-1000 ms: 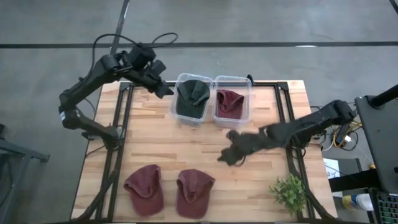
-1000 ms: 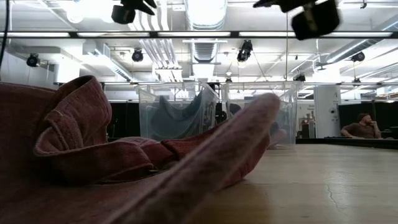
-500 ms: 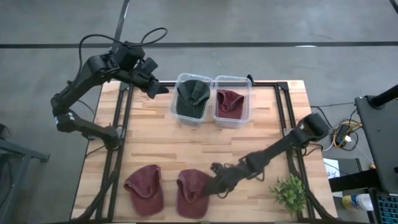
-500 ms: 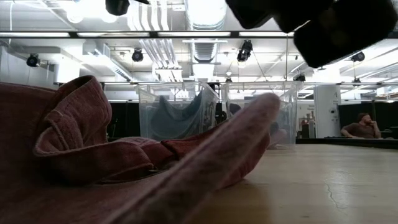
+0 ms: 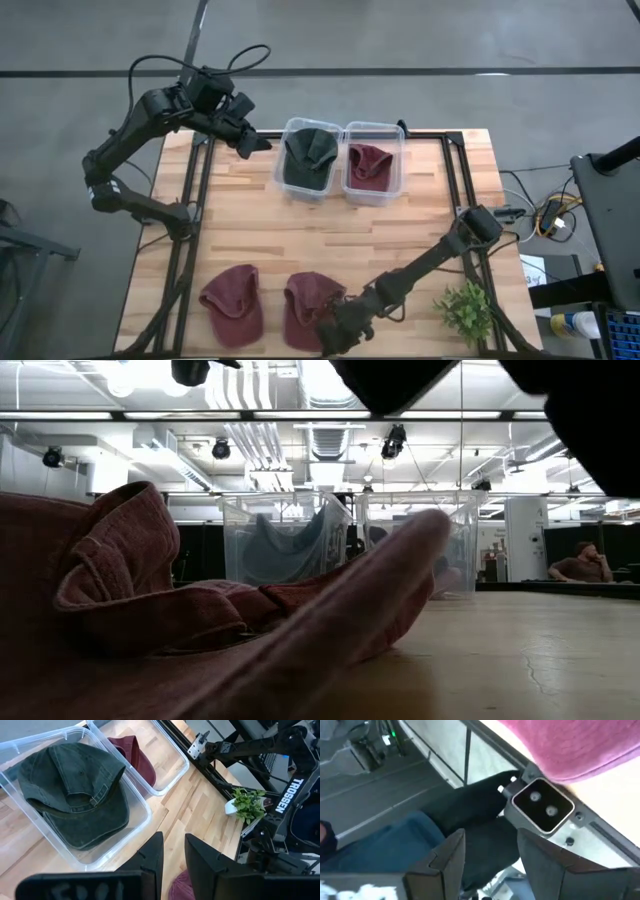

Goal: Pick & Place hat
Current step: Put the right red cap into the right transparent bin

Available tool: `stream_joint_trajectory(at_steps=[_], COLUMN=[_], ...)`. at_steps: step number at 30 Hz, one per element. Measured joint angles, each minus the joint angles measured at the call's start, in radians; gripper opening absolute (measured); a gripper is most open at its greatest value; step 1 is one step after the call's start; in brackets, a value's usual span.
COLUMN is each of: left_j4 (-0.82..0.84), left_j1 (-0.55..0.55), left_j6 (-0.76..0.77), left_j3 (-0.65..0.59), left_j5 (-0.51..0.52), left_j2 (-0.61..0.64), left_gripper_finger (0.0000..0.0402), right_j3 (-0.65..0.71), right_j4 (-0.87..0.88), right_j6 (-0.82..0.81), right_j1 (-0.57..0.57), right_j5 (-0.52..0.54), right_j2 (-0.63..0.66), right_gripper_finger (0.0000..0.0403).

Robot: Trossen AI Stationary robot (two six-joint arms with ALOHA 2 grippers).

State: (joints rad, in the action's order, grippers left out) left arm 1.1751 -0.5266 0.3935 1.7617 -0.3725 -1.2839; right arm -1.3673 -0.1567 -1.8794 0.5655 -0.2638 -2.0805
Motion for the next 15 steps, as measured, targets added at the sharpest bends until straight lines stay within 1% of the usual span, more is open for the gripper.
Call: stream_joint_trajectory(at_steps=[3,7,9,15], left_j4=[0.000,0.000,0.000,0.000], left_j1=[0.000,0.000,0.000,0.000], left_j6=[0.000,0.001,0.003,0.010], left_j3=[0.000,0.000,0.000,0.000], left_j5=[0.000,0.008,0.012,0.015], left_j2=[0.000,0.000,0.000,0.000], left_gripper_finger=[0.0071,0.0071,0.0071,0.0071], right_j3=[-0.005,-0.003,-0.002,0.000], right_j4=[0.033,0.249,0.325,0.324], right_j6=[-0.010,-0.001,0.015,0.068], right_j1=[0.000,-0.001,-0.005,-0.035], right_j5=[-0.007,-0.006,0.015,0.093], right_j2=[0.009,0.040,0.045,0.045], right_gripper_finger=[0.0172,0.0171,0.0173,0.0178])
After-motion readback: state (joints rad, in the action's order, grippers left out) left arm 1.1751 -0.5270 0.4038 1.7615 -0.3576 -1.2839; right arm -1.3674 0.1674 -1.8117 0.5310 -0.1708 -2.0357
